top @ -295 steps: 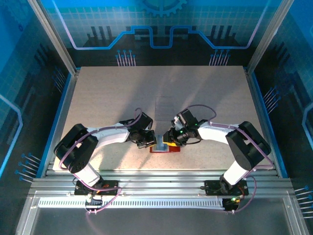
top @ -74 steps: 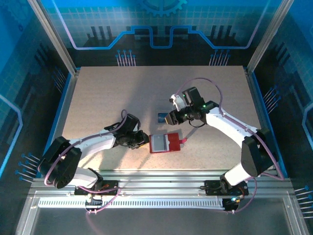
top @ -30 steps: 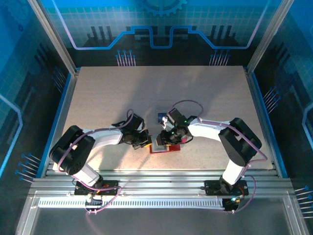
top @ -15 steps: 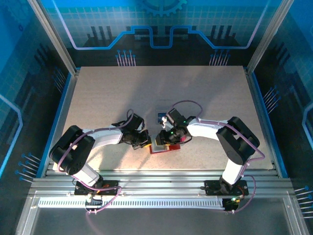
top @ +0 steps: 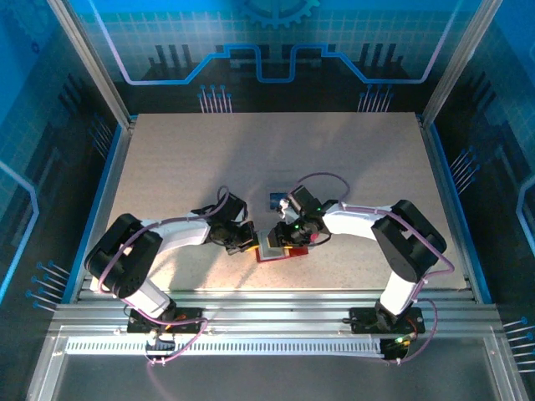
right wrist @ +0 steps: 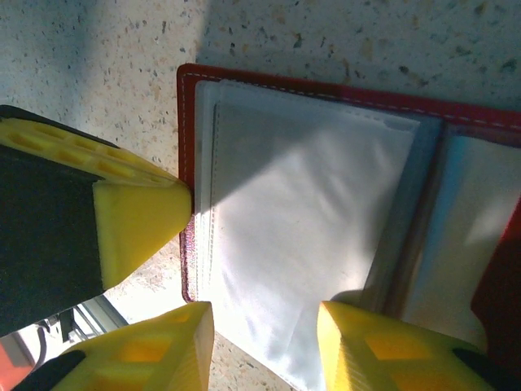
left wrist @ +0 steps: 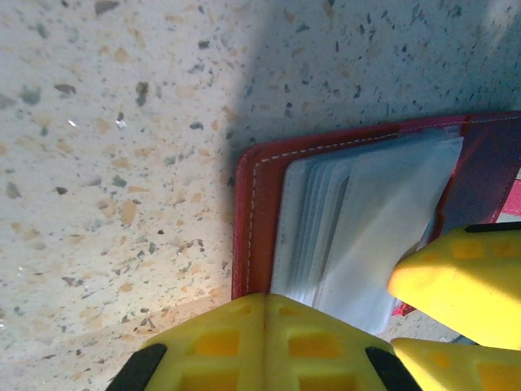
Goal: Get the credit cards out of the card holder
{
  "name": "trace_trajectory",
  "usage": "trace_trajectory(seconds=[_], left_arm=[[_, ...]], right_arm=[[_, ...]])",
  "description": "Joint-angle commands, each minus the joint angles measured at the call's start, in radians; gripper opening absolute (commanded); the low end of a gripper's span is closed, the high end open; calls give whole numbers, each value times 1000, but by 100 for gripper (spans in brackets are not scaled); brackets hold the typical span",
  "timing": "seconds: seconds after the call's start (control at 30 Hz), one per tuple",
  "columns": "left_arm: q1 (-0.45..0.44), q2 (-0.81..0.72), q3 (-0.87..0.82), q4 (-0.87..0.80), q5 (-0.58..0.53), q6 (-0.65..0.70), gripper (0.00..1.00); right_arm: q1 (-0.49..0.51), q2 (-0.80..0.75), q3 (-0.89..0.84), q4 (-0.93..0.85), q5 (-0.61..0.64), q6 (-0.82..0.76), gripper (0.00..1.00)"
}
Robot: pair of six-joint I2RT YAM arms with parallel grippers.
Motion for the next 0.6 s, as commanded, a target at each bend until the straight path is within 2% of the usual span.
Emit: trace_trajectory(seconds=[0.0,0.4,0.57], left_arm=[[5,9,24,-42,-12,25,3],[5,-44,34,-63,-21,20,4],[4,-105,39,-40,-22,-11,10]], right_arm=[[-14,-22,-21,8,-11,17,39],[-44,-40,-86,71,-58,32,40],[-51,-38,-101,99,-69,42,40]])
